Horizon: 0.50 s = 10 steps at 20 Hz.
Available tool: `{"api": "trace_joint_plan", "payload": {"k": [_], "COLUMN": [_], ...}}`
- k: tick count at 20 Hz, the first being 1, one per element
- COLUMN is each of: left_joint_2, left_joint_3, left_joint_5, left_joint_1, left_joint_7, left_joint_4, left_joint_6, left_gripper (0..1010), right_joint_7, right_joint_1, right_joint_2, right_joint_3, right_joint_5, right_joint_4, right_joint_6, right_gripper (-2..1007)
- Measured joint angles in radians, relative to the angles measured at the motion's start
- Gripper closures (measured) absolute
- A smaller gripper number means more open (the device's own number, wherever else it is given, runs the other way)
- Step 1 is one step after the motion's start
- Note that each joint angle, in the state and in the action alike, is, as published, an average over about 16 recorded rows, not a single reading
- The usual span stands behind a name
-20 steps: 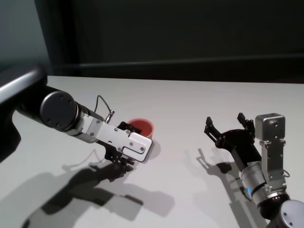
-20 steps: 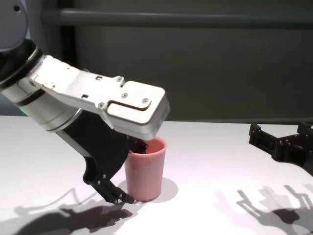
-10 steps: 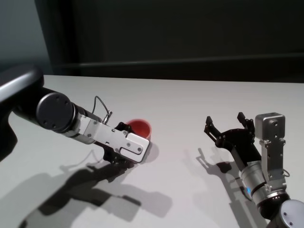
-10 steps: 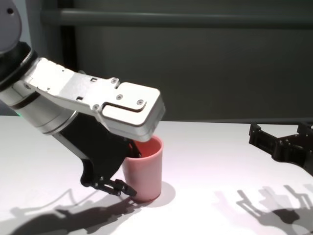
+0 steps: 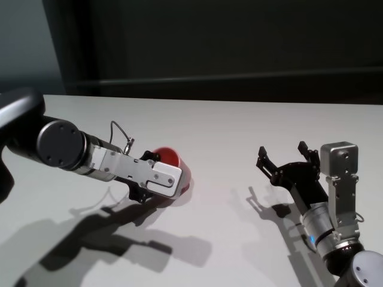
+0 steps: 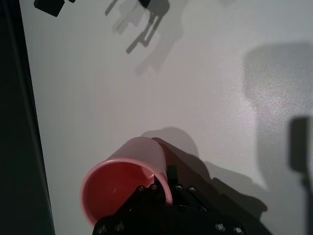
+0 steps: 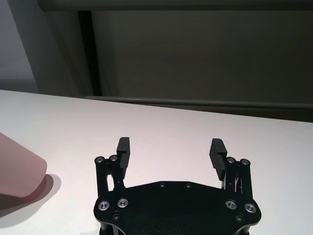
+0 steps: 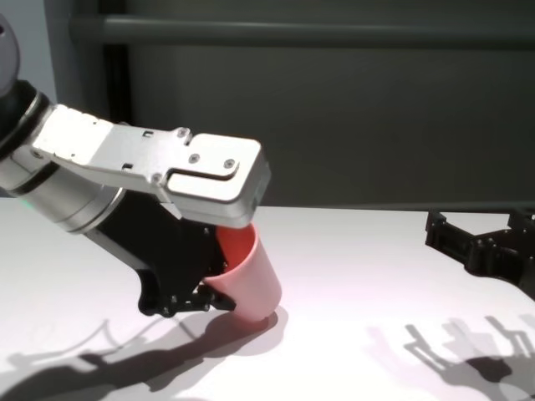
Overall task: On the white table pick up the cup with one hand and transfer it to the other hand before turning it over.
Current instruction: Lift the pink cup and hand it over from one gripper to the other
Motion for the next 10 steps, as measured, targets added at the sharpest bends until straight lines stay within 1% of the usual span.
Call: {"api": "trace_joint_plan", "payload": {"k": [3,5,10], "left_joint_2": [0.002,0.001,-0.011], "left_joint_3": [-0.030,-0.056,-0.138], "left_joint_5": [-0.029,-0.055,-0.149], "left_joint_1": [0.024,0.043,0.092], "left_joint_7": [0.035,0.061,0.121], "left_joint_4": [0.009,0.017,0.042], "left_joint_6": [-0.002,-0.003,-0.011], "left_gripper": [937,955,962], "right_joint_7": [0.000,0.000,0.000], "right_joint_1": [0.000,0.000,0.000], "right_joint_2": [0.000,0.000,0.000], "right_joint_3": [0.000,0.000,0.000], "right_joint_5": [0.000,0.000,0.000], "right_joint_4": [0.000,0.000,0.000], "right_joint_6": [0.000,0.000,0.000], "right_gripper": [2,2,3]}}
